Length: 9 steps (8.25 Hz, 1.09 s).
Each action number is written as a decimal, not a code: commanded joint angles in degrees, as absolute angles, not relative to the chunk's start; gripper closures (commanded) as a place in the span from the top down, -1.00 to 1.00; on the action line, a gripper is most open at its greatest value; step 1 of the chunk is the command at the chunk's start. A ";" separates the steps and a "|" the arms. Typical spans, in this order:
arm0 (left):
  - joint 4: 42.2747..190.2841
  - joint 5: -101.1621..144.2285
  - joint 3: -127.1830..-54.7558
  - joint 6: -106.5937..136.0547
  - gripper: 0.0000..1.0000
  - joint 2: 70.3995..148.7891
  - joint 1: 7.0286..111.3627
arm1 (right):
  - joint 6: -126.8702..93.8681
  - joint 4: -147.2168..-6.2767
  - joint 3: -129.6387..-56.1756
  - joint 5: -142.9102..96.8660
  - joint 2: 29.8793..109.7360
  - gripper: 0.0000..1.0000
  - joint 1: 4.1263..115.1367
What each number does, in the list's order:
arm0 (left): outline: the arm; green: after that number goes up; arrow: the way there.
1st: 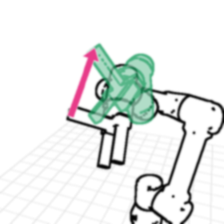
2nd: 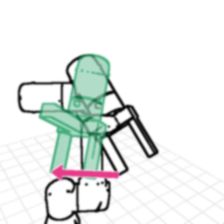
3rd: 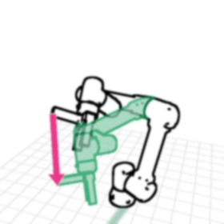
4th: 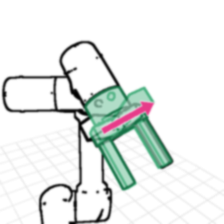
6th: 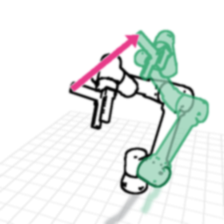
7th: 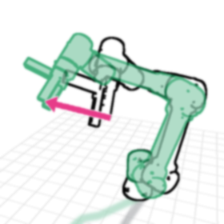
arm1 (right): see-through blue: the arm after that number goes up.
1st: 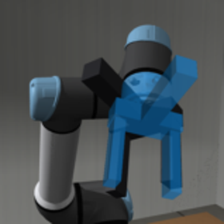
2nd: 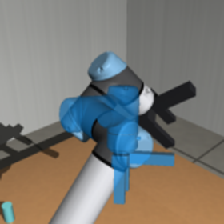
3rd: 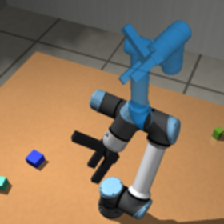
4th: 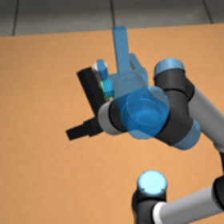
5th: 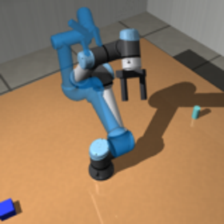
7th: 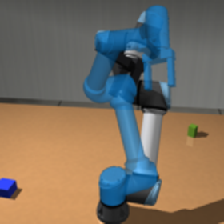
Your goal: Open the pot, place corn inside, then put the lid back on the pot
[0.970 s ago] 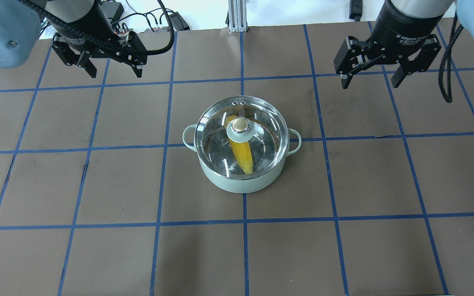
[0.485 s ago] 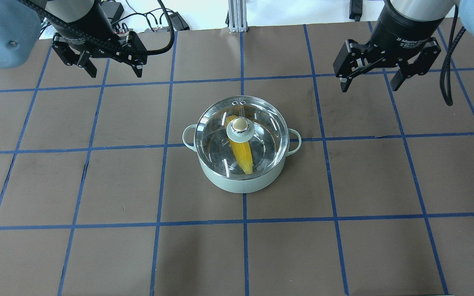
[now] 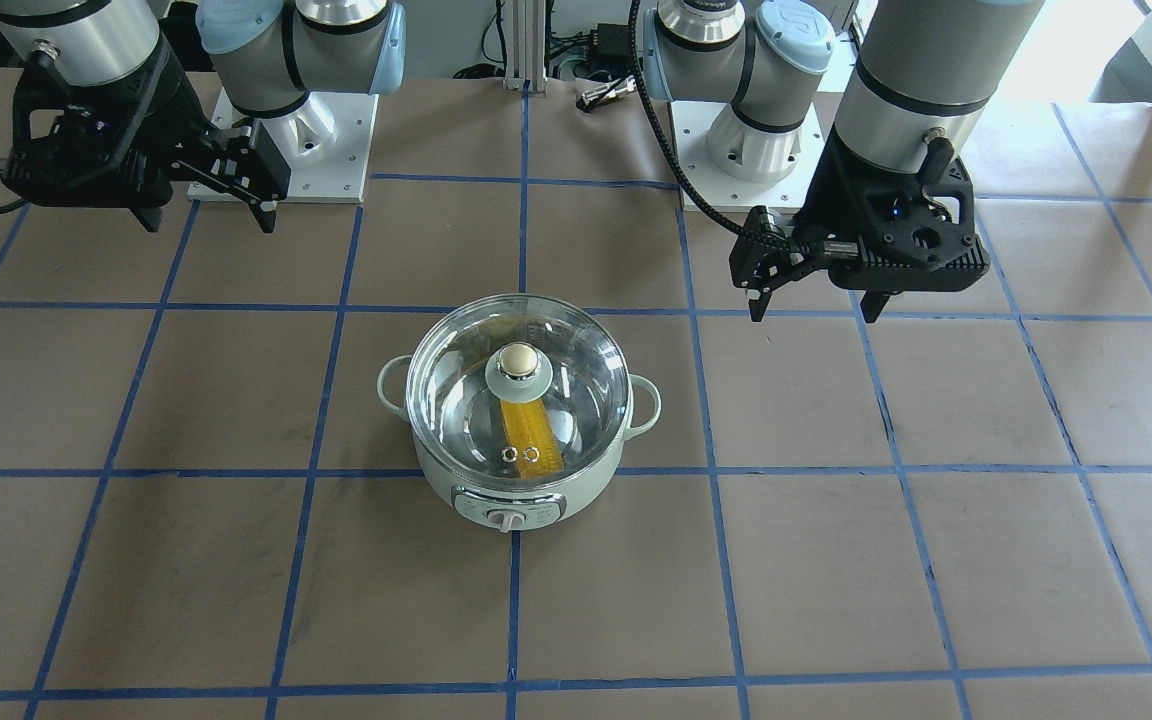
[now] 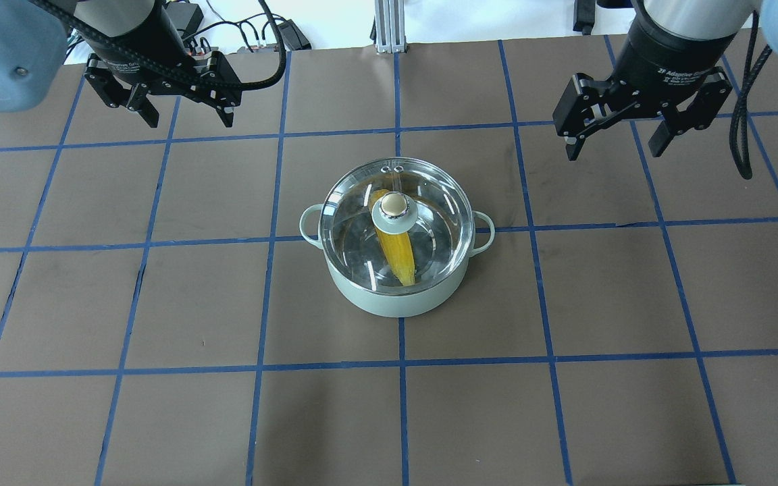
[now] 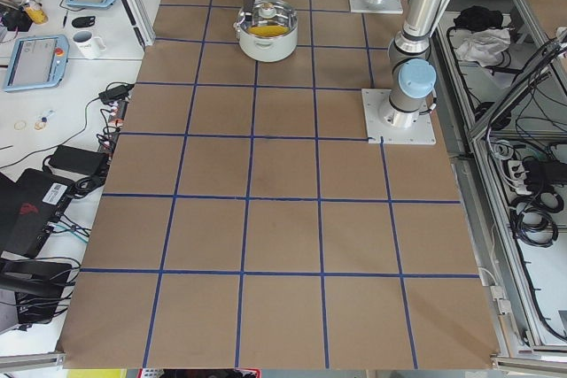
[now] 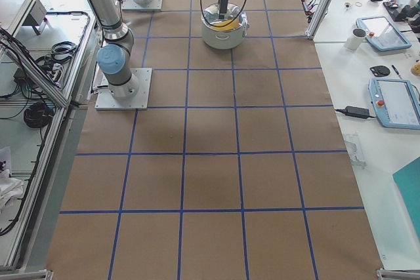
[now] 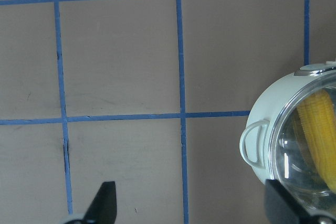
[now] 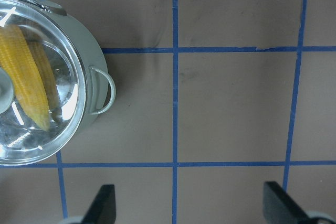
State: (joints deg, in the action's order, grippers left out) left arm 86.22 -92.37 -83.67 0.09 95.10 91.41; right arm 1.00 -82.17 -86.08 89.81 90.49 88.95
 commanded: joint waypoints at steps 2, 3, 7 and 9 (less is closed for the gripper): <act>86.22 -92.46 -83.67 0.09 1.00 95.19 91.41 | 1.32 -81.91 -86.13 91.05 90.70 1.00 89.12; 86.22 -92.46 -83.67 0.09 1.00 95.19 91.41 | 1.32 -81.83 -86.13 90.62 90.88 1.00 89.03; 86.22 -92.46 -83.67 0.09 1.00 95.19 91.41 | 1.41 -82.27 -86.05 90.70 90.97 1.00 88.86; 86.22 -92.46 -83.67 0.09 1.00 95.19 91.41 | 1.41 -82.96 -86.13 90.70 90.53 1.00 89.03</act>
